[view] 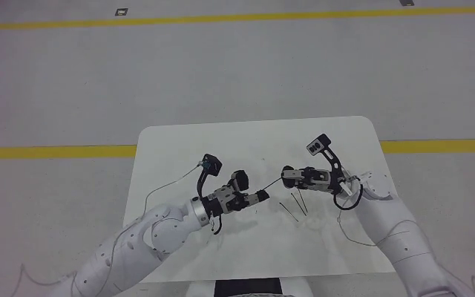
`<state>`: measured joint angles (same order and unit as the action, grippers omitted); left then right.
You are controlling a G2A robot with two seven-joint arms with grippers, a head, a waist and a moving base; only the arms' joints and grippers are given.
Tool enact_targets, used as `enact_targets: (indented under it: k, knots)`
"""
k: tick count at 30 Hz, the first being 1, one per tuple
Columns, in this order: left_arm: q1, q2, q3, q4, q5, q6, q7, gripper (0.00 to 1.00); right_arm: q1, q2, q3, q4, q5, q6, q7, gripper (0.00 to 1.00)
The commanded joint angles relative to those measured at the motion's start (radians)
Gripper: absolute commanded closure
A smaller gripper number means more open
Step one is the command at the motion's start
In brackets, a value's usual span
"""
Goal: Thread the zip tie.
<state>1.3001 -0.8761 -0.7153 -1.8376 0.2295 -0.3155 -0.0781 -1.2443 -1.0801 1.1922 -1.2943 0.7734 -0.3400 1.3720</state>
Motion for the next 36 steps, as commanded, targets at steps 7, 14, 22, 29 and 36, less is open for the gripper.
enact_targets:
  k: [7,14,22,29,36]
  knots:
    - [-0.003,-0.016,-0.032,0.010,-0.413,-0.025,-0.133,0.00,-0.029,-0.024,0.043,-0.060,0.037,0.000,0.018,1.00]
    - [0.013,-0.051,-0.085,0.013,-0.627,-0.025,-0.277,0.00,-0.034,-0.042,0.055,-0.064,0.022,0.000,0.018,1.00]
    - [0.023,-0.073,-0.123,0.030,-0.726,-0.025,-0.368,0.00,-0.035,-0.048,0.046,-0.058,0.026,0.000,0.018,1.00]
    - [0.033,-0.081,-0.122,0.035,-0.785,-0.025,-0.348,0.00,-0.053,-0.054,0.068,-0.114,0.030,0.000,-0.002,1.00]
    - [0.047,-0.095,-0.149,0.032,-0.900,-0.025,-0.432,0.00,-0.076,-0.077,0.117,-0.144,0.003,0.000,0.018,1.00]
